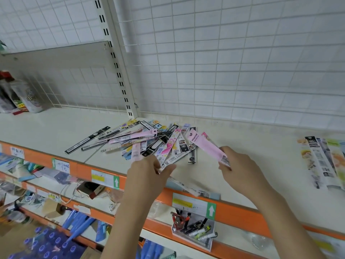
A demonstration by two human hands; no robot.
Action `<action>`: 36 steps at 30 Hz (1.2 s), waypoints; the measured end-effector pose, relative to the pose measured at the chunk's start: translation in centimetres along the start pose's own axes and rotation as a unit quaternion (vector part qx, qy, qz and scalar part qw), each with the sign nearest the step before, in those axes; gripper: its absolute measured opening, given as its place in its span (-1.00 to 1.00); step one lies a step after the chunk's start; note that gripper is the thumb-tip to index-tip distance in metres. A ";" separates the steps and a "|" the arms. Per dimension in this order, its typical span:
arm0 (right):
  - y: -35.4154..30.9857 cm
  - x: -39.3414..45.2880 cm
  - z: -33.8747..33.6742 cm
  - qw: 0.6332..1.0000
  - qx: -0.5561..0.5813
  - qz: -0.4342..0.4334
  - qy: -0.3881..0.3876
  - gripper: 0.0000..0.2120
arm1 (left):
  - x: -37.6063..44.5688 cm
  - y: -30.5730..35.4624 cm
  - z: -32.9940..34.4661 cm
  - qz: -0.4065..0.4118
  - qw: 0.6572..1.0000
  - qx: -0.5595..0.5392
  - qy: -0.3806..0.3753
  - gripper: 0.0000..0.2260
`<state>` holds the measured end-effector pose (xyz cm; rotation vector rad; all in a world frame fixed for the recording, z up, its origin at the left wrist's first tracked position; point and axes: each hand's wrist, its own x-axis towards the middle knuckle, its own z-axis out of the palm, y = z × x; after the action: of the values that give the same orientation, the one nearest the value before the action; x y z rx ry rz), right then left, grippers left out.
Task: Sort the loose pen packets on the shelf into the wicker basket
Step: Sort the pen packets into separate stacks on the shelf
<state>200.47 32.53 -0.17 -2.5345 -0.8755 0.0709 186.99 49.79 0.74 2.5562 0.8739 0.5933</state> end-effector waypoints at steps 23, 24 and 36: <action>2.9 -0.3 0.3 0.994 -0.004 0.097 0.051 -0.80 | 0.8 1.2 0.1 0.114 0.930 0.058 -0.344 -0.77; 2.8 -0.2 0.3 0.994 -0.001 0.098 0.048 -0.78 | 0.8 1.1 0.1 0.117 0.930 0.049 -0.344 -0.83; 1.7 1.4 0.7 0.995 0.002 0.091 0.044 -0.68 | 2.4 0.0 -2.3 0.045 0.980 -0.095 -0.168 -0.73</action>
<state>202.37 32.46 -1.35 -2.5874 -0.6084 0.0172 187.56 51.79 3.38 2.4323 0.5591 0.2436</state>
